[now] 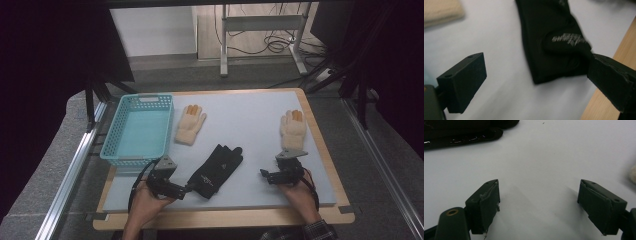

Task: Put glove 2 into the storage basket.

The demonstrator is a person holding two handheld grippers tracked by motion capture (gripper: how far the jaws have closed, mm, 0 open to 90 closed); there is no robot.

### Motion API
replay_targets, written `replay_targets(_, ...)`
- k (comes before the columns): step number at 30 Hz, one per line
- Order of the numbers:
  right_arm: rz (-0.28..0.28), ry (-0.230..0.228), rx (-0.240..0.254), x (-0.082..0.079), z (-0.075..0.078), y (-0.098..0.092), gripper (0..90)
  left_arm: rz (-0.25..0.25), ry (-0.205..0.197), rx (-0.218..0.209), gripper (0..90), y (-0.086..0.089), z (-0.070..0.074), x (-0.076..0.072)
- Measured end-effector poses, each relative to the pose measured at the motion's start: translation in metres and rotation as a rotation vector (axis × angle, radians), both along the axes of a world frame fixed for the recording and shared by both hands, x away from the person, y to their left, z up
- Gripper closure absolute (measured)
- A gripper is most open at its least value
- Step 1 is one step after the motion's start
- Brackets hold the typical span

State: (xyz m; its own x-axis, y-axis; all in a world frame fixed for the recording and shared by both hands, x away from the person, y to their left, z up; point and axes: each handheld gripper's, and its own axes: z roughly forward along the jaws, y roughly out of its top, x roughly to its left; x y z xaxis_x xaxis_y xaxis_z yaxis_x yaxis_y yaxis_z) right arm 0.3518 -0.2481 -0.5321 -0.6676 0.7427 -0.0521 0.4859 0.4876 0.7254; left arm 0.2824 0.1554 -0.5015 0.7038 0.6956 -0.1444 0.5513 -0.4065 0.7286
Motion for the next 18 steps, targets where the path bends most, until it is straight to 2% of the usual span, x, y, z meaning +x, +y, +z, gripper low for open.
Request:
replay_targets(5,-0.001,-0.001,0.001,0.0,0.0,0.0,17.6,-0.016,0.01,0.021,1.6,-0.029,0.003,0.012)
replay_targets(12,0.0,-0.002,0.001,0.0,0.0,0.0,17.6,-0.054,0.05,0.084,0.5,-0.068,-0.008,0.03)
replay_targets(16,0.0,-0.002,0.001,0.0,0.0,0.0,17.6,-0.039,0.061,0.122,0.2,-0.084,-0.015,0.04)
replay_targets(18,0.0,-0.002,0.001,0.0,0.0,0.0,17.6,-0.029,0.066,0.164,0.0,-0.092,-0.018,0.046)
